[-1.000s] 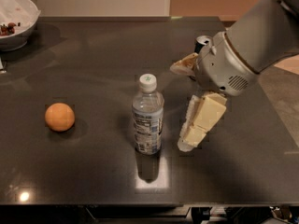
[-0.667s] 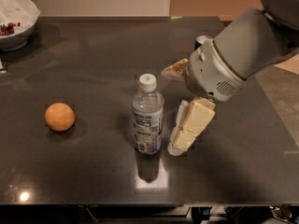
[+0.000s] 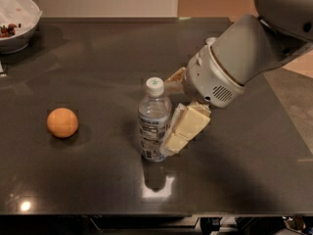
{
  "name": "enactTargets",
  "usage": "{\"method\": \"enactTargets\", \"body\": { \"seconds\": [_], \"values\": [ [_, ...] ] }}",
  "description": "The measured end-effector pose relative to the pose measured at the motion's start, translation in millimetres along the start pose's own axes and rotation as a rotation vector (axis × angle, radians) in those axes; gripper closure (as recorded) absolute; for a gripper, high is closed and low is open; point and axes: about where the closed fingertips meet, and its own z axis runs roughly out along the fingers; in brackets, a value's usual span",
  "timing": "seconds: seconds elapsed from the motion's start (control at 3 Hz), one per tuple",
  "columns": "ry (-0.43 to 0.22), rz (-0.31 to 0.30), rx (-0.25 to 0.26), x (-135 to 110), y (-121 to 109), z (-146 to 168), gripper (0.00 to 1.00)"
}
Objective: Move blue plastic bottle near redbull can
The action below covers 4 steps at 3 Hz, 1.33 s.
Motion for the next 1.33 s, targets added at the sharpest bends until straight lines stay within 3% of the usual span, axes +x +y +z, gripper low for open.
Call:
{"method": "enactTargets", "body": {
  "seconds": [0.67,1.0,1.33],
  "values": [
    [-0.031,0.032,0.009,-8.4,1.0,-8.0,0.65],
    [-0.045,0.046,0.041,-9.5,-3.0,-19.9,0.87],
    [-0.037,0.097,0.118,2.0,-22.3,-41.7,1.00]
  ]
}}
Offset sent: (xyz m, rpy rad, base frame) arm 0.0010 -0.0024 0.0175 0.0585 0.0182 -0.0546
